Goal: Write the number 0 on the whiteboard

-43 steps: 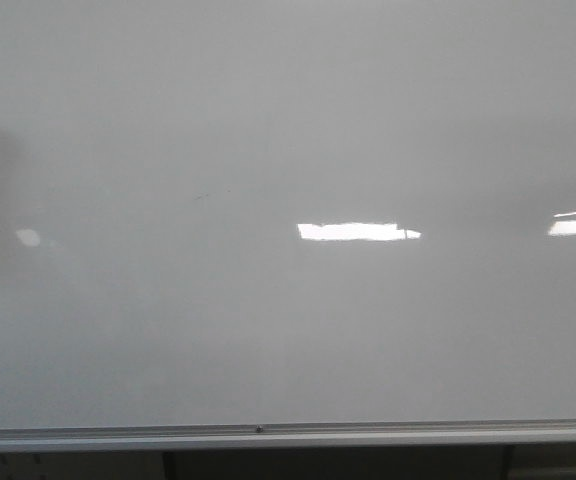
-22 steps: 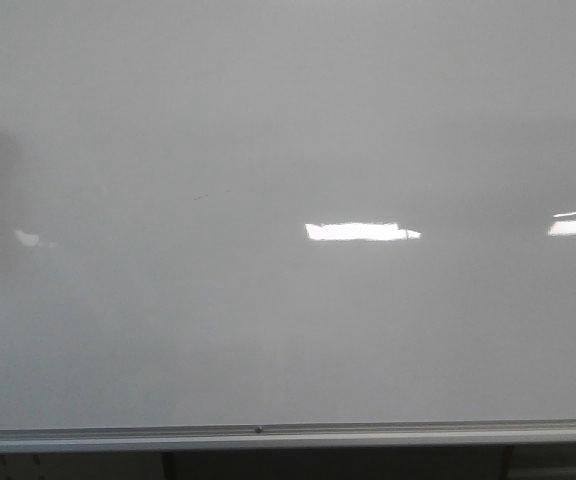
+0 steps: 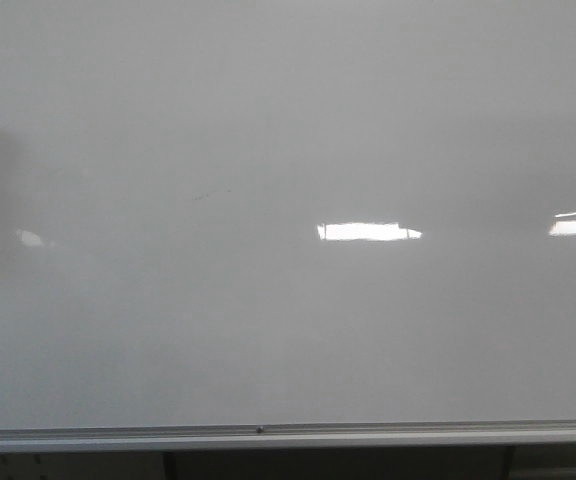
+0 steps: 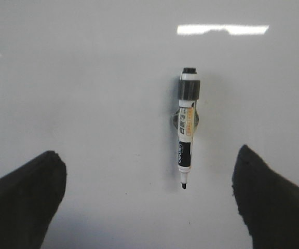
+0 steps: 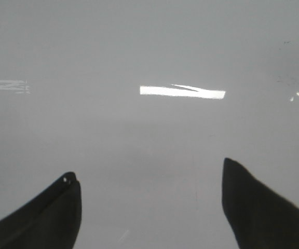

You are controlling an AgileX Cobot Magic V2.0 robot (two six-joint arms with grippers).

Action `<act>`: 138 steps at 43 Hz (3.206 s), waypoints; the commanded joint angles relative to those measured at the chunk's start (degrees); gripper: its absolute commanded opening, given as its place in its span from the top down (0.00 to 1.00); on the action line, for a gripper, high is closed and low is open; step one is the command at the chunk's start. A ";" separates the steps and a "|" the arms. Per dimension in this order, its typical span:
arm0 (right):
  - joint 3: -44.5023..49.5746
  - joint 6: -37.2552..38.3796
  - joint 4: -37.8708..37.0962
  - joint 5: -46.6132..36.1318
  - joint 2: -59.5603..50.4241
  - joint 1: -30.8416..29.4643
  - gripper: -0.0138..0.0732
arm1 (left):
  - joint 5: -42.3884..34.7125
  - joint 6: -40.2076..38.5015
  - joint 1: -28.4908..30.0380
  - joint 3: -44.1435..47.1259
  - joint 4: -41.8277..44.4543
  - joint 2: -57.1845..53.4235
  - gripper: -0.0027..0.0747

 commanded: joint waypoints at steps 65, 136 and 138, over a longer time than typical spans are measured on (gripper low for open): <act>-1.89 -0.06 0.19 -4.84 0.89 0.00 0.17 | -26.78 -0.35 -5.67 -11.55 -0.53 45.16 0.95; -37.20 -38.67 56.92 46.92 60.81 17.99 0.17 | 63.83 61.99 -28.49 -35.06 -54.31 33.64 0.99; -37.82 -38.67 57.01 46.16 62.44 19.75 0.17 | 63.83 61.99 -28.49 -35.06 -54.31 33.64 0.99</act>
